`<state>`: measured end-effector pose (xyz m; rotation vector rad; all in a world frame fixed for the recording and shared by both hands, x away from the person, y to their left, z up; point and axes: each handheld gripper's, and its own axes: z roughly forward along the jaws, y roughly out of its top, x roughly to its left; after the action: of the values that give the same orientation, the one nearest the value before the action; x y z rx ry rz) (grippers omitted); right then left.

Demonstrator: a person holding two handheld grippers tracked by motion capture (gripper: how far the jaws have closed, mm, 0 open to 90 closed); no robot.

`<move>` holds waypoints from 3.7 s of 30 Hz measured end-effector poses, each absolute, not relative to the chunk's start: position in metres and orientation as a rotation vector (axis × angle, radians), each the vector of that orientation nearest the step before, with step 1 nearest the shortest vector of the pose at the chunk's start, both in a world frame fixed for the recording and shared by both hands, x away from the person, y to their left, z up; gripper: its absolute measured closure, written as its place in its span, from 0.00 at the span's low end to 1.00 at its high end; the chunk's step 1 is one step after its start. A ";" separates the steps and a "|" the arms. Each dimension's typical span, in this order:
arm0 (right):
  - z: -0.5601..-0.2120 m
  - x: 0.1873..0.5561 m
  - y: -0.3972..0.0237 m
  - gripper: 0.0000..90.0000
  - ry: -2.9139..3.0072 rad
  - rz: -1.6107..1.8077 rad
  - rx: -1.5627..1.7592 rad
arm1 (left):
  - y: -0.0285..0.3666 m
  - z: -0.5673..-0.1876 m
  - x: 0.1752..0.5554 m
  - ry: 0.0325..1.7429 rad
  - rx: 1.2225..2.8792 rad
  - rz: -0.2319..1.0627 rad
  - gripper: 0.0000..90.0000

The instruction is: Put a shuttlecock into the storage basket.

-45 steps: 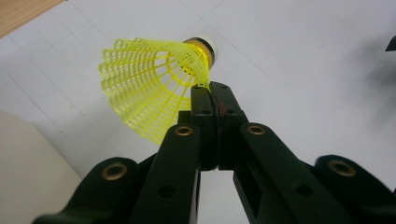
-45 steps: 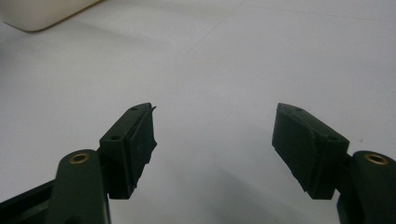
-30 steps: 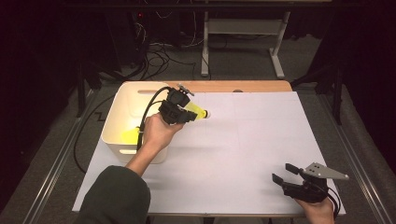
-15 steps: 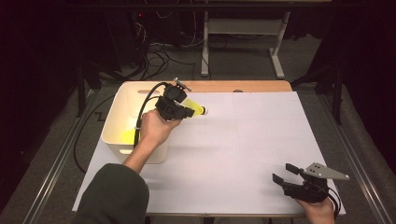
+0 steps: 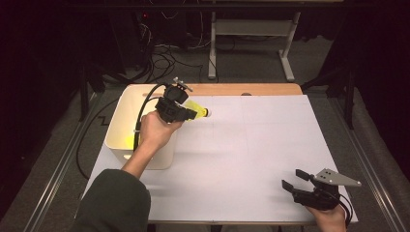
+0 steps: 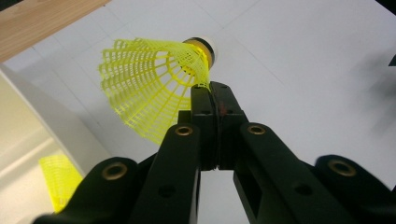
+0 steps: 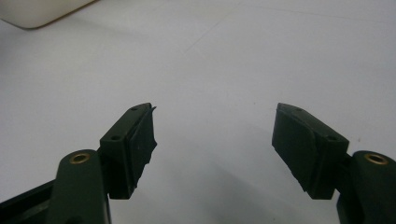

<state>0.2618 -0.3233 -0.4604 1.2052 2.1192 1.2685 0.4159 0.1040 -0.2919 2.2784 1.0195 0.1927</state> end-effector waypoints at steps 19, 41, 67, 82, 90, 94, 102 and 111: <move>-0.461 0.262 -0.323 0.34 2.125 1.275 1.196 | 0.131 -0.289 0.410 1.073 2.243 0.225 0.99; -0.461 0.262 -0.323 0.34 2.123 1.278 1.201 | 0.161 -0.288 0.406 1.150 2.190 0.275 1.00; -0.460 0.262 -0.323 0.35 2.120 1.280 1.202 | 0.177 -0.295 0.412 1.207 2.154 0.280 1.00; -0.460 0.262 -0.323 0.35 2.123 1.280 1.198 | 0.184 -0.296 0.414 1.232 2.133 0.287 1.00; -0.461 0.262 -0.323 0.35 2.126 1.280 1.194 | 0.186 -0.296 0.414 1.235 2.120 0.281 1.00; -0.461 0.262 -0.323 0.35 2.127 1.281 1.194 | 0.187 -0.296 0.414 1.234 2.116 0.280 1.00; -0.461 0.262 -0.323 0.35 2.127 1.286 1.190 | 0.192 -0.294 0.414 1.232 2.085 0.264 1.00; -0.461 0.263 -0.323 0.35 2.130 1.282 1.193 | 0.197 -0.292 0.414 1.243 2.073 0.271 1.00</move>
<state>0.2626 -0.3227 -0.4610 1.1926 2.1296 1.2819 0.4137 0.1970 -0.2925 2.0726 1.2433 0.2711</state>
